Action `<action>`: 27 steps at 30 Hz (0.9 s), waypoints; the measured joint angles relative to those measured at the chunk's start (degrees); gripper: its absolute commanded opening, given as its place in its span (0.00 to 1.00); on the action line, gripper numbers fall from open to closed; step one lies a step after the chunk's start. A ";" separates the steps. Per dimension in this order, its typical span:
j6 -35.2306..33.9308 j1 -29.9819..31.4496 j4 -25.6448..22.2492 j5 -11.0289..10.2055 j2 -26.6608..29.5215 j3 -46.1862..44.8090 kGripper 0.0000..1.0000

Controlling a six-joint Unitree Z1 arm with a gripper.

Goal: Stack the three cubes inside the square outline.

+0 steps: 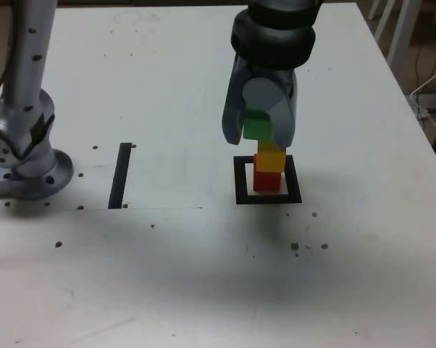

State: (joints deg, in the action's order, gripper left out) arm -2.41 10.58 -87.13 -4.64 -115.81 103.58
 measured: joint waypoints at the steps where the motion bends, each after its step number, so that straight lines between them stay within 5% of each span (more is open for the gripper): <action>1: 0.00 -0.10 0.16 0.00 0.00 -0.10 0.30; 27: 0.42 -0.50 3.04 0.43 -0.99 -0.48 0.30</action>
State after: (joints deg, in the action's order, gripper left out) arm -1.99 10.07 -84.09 -4.21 -116.80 103.10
